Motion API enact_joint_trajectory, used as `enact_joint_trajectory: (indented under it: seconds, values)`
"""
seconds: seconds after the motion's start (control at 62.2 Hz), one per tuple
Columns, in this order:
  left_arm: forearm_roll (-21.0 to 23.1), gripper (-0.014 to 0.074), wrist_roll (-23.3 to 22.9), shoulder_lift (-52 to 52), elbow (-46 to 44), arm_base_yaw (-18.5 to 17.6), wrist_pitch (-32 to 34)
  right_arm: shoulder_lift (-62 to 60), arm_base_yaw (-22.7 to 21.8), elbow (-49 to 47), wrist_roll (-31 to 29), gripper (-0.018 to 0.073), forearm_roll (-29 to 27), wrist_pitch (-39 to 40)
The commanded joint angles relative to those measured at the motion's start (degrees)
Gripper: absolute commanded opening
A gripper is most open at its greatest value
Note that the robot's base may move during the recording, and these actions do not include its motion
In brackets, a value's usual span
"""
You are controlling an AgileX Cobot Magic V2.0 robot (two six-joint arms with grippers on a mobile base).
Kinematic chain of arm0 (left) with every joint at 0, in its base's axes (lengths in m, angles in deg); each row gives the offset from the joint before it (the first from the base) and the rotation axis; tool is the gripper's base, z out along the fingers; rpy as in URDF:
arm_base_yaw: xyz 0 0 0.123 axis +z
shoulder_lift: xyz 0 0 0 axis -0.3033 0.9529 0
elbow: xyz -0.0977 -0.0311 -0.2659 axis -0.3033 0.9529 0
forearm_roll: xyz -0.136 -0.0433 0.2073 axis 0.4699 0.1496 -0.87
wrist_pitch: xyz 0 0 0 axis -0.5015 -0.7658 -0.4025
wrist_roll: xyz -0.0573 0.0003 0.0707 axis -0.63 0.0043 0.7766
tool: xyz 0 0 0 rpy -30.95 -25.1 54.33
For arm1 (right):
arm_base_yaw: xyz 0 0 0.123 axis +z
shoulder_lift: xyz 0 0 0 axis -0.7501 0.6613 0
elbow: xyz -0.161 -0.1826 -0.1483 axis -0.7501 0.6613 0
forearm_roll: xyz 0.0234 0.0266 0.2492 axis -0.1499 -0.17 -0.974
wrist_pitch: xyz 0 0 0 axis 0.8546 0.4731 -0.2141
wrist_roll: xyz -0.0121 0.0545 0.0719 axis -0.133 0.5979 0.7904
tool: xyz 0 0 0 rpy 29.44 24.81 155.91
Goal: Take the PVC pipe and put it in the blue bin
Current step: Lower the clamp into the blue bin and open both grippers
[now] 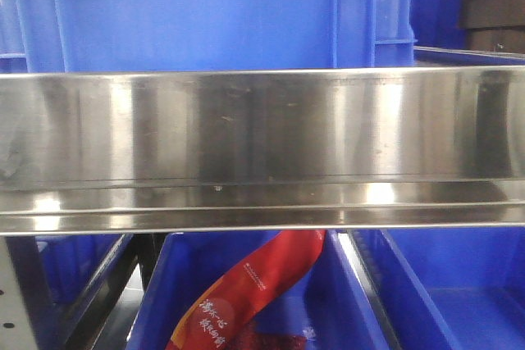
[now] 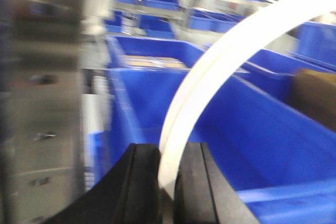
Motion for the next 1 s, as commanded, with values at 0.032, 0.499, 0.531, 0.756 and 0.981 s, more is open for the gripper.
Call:
enact_joint_trajectory:
  seconds: [0.032, 0.499, 0.531, 0.756, 0.981]
  values:
    - [1.37, -0.0111, 0.71, 2.59, -2.4, -4.82, 0.67, 4.77, 3.16, -4.21, -0.18, -0.0161, 0.45, 0.74]
    - [-4.9, -0.0111, -1.46, 32.16, -29.1, -13.28, -6.27, 22.99, 4.69, -27.22, -0.18, -0.0161, 0.45, -16.14]
    - [-6.71, -0.0111, -3.64, 34.26, -31.13, -13.28, -7.35, 24.54, 4.69, -29.35, -0.18, -0.0161, 0.45, -18.46]
    - [-17.9, -0.0111, -16.37, 47.29, -44.39, -13.28, -17.9, 32.09, 4.43, -39.26, -0.18, -0.0161, 0.45, -28.03]
    - [-17.42, -0.0111, -16.46, 50.9, -46.3, -13.28, -20.1, 35.0, 1.97, -40.38, -0.18, -0.0161, 0.0, -31.43]
